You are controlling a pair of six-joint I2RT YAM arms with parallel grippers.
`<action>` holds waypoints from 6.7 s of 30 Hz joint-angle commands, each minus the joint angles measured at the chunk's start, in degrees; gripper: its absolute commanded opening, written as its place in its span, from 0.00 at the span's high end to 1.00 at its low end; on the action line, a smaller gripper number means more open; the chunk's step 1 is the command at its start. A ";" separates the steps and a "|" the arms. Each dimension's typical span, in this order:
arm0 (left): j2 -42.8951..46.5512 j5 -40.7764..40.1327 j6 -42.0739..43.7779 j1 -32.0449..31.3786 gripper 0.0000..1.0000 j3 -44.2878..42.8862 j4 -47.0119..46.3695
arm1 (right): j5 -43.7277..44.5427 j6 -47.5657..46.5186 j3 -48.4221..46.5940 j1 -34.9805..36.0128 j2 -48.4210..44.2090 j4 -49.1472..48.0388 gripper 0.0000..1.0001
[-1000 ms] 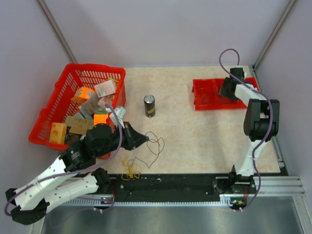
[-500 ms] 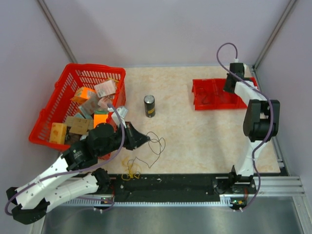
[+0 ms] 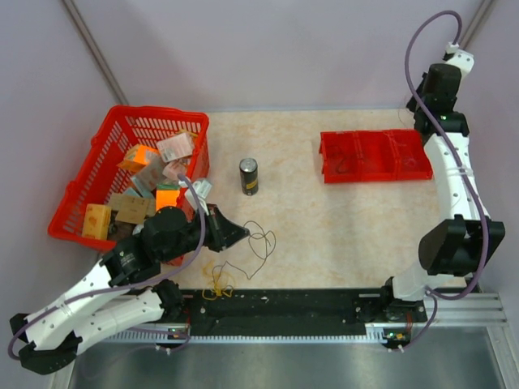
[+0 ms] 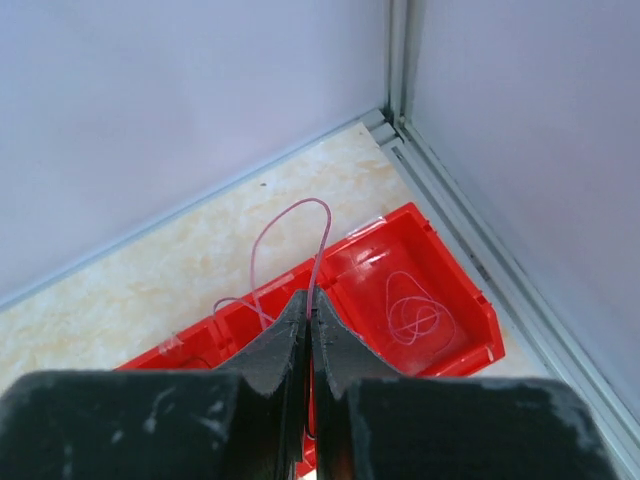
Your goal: Untangle the cables
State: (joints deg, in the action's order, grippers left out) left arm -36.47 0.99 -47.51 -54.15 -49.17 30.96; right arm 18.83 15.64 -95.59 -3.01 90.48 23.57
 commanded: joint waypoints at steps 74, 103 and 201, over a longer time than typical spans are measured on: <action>1.93 -4.42 5.14 0.10 1.00 -4.27 4.02 | -35.45 33.66 29.94 -0.34 4.79 -14.61 0.46; -1.85 -1.35 7.43 0.10 1.00 -5.15 2.00 | -10.93 19.45 5.51 12.22 22.89 -5.12 0.90; -13.19 4.19 1.63 0.19 1.00 -12.36 -2.49 | -43.72 -0.51 50.33 51.77 -41.26 -21.73 0.19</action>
State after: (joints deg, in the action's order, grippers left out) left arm -49.06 3.86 -44.10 -54.13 -60.34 30.00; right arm -31.64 18.74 -42.50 44.62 47.48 4.10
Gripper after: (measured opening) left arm 0.009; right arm 0.811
